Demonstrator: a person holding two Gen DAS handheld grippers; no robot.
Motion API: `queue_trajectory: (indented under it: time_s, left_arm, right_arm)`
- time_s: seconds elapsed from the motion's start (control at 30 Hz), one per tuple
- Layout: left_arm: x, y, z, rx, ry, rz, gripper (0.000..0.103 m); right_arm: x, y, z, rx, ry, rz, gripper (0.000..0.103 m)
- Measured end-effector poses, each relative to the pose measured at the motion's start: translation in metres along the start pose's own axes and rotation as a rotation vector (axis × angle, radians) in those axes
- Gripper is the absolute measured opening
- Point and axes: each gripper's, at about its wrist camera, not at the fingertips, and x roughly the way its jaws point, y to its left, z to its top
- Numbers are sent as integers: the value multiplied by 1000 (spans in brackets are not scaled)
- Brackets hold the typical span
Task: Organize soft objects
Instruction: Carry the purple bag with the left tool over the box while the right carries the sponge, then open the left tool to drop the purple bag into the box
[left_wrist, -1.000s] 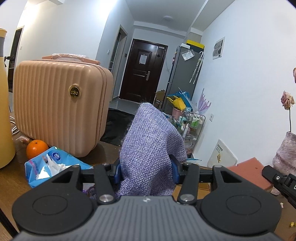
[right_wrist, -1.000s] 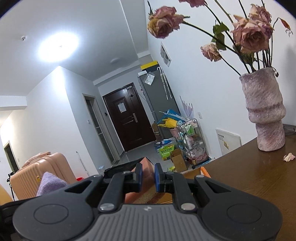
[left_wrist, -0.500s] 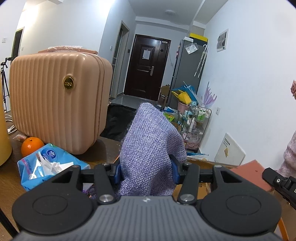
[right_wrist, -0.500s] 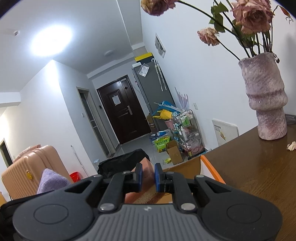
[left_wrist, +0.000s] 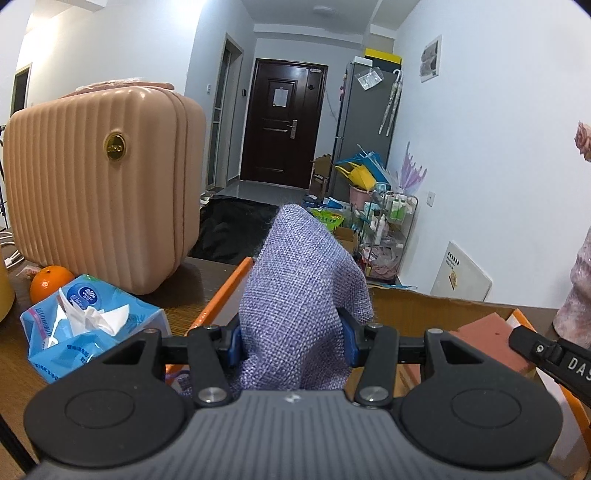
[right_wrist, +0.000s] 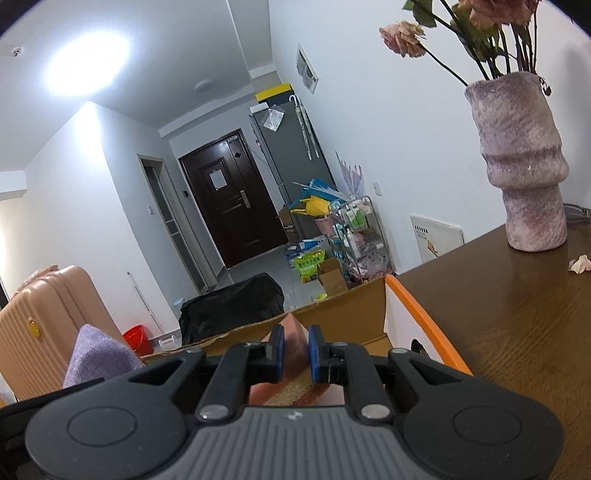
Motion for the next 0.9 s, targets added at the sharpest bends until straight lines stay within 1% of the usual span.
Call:
queue_trajectory:
  time_s: [0.17,0.7,0.8,0.83,0.87,0.9]
  left_arm:
    - [5,-4,-6,28,10,-1,50]
    - [14,-8,-15,70,34,-19,50]
    - [13,-10,-17,76,40,-28,54]
    - [13,-10,-17,80,38,-26,57]
    - [13,-11,-17,82,36,-23,65]
    - [12,-11,-18,83,30,-23,68]
  right_arm:
    - [4,2,-5,-24,10,-22,13]
    - [7,0,-8,-40,21,-44,13]
    - [7,0,-8,-49,23,-45,13]
    - [6,0,-9,-51,23,-46,16]
    - [6,1,-9,-54,23,-48,16]
    - [5,1,-9,-55,23,-49,17]
